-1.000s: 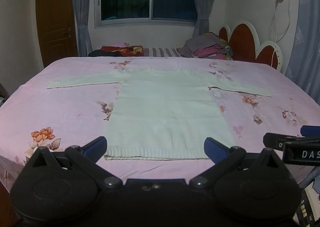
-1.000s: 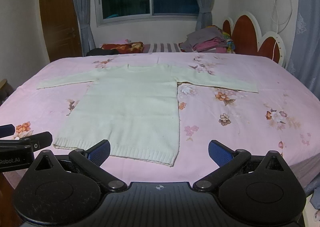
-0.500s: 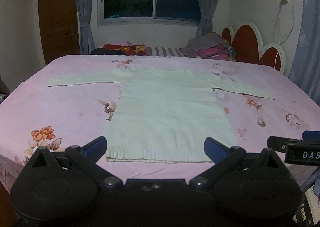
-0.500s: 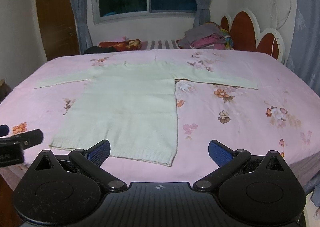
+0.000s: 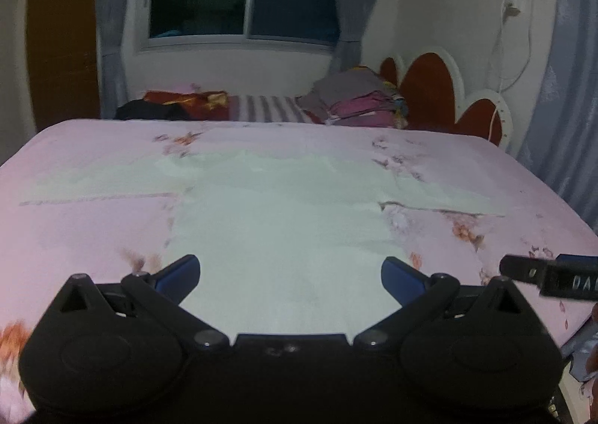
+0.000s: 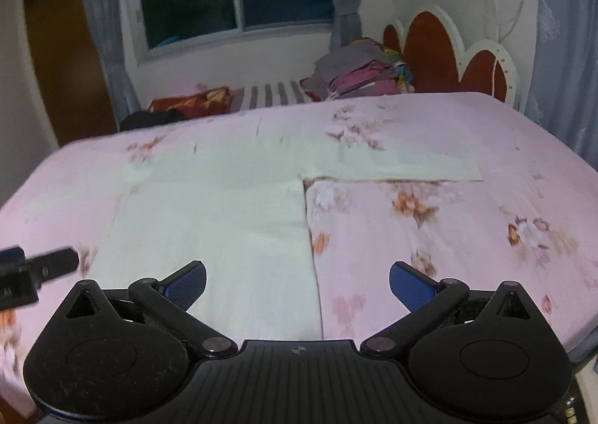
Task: Fold small clothes
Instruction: 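Roll the right tool and grasp the sweater's side edge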
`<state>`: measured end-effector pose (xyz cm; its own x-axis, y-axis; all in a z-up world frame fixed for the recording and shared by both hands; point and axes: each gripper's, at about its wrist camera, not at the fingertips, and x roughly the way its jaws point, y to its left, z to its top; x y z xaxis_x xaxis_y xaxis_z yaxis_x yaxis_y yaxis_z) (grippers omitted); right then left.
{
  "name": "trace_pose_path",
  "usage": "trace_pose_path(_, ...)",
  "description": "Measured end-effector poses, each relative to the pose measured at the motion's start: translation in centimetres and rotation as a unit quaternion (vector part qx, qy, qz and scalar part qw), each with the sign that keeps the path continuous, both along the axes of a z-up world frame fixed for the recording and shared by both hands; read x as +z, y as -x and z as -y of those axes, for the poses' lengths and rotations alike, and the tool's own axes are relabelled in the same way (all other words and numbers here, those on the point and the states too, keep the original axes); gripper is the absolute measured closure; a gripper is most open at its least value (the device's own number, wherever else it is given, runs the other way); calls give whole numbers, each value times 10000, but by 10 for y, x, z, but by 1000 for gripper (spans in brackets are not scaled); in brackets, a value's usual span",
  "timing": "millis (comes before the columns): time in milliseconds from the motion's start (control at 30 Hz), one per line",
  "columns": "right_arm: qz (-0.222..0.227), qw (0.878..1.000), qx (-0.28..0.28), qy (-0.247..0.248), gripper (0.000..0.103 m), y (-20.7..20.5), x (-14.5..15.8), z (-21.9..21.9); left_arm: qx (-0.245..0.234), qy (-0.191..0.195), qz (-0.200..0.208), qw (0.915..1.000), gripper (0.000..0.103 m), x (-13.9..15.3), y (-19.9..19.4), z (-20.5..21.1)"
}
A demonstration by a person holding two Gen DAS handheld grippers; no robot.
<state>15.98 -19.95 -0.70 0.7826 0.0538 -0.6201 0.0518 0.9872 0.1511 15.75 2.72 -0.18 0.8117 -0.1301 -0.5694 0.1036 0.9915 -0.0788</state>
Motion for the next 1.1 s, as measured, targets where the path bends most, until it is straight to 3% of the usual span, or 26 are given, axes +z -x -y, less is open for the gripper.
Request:
trace_pose_path(167, -58, 9980, -580, -234, 0, -40, 5, 30, -185, -90, 98, 9997, 0, 3, -45, 0)
trace_pose_path(267, -229, 9954, -768, -532, 0, -61, -1, 59, -286, -169, -97, 9994, 0, -6, -71, 6)
trace_pose_path(400, -91, 9921, -1071, -654, 0, -82, -6, 93, -285, 94, -313, 9991, 0, -19, -101, 12)
trace_pose_path(533, -33, 9873, -1407, -740, 1, -115, -18, 131, -179, 4, -457, 9988, 0, -30, -131, 21)
trace_pose_path(567, -3, 9865, -1463, -741, 10, -123, -22, 141, -150, -28, -467, 9988, 0, -31, -138, 24)
trace_pose_path(600, 25, 9857, -1520, -733, 27, -133, -27, 151, -102, -71, -492, 9987, 0, -34, -146, 27)
trace_pose_path(633, -29, 9843, -1577, -794, 54, -146, -34, 164, -25, -124, -540, 9985, 0, -37, -156, 31)
trace_pose_path(800, -149, 9730, -1966, -1196, 57, -200, -77, 235, 330, -270, -745, 9963, 0, -50, -202, 56)
trace_pose_path(900, -235, 9632, -2184, -1548, 77, -231, -107, 282, 474, -329, -896, 9943, 0, -59, -226, 70)
trace_pose_path(1100, -619, 9367, -2494, -2377, 78, -265, -164, 344, 450, -547, -1150, 9908, 0, -73, -253, 109)
